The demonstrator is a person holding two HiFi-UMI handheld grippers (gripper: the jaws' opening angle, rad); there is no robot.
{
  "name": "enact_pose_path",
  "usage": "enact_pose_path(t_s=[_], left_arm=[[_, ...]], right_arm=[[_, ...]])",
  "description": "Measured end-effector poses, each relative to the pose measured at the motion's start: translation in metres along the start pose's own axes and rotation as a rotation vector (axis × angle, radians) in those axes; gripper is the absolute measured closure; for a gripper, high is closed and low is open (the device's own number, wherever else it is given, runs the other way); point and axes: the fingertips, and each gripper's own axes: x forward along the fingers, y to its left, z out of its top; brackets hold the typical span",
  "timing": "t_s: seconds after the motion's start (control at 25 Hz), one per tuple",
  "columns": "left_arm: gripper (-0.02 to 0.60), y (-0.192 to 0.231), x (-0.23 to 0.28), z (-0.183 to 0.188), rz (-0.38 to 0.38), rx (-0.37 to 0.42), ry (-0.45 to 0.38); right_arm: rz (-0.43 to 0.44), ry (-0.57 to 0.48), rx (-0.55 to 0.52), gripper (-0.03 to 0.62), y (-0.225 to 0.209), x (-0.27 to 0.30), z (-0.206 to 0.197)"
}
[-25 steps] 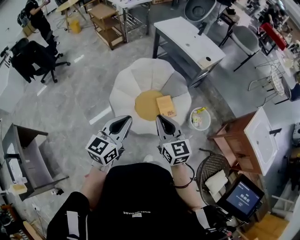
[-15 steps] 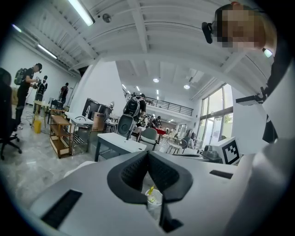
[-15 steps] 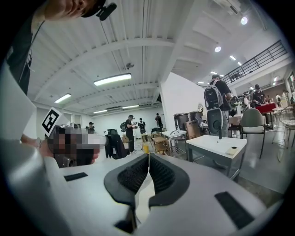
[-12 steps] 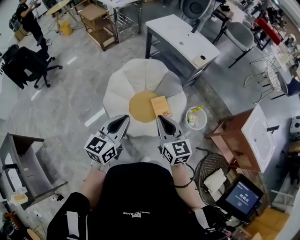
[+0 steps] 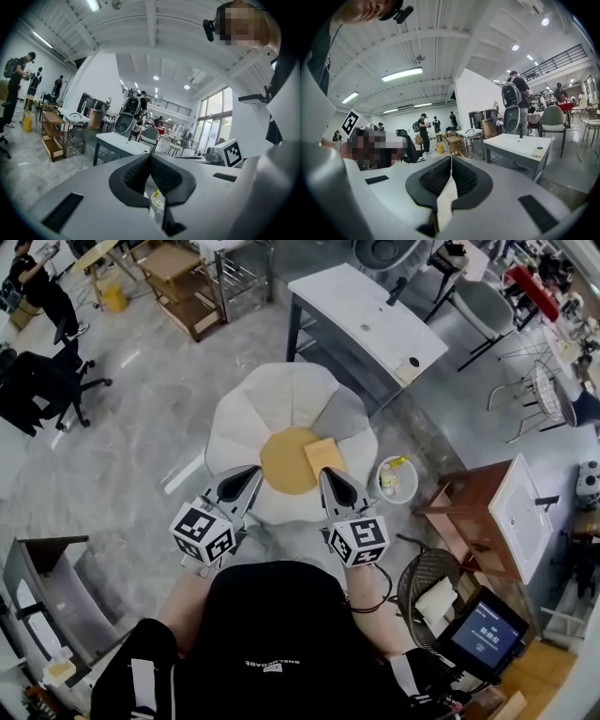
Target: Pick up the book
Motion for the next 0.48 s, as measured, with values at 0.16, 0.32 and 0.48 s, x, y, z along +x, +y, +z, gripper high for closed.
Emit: enact_pose_path(t_s=[0.16,0.32,0.48], left_arm=[[0.568,0.045,0.011,0.013,-0.017,-0.002,0.014],[0.568,0.084,0.020,0.023,-0.034,-0.008,0.025],[0.568,0.121,0.032,0.024,-0.061,-0.027,0.037]], right_arm=[[-0.013,0.011,0.032,0.568,-0.001,0.046,0.007],[-0.032,0.021,0.057,0.568,0.001,0.082,0.013],[-0.058,0.030,0.070,0.568,-0.002,0.117,0.015]])
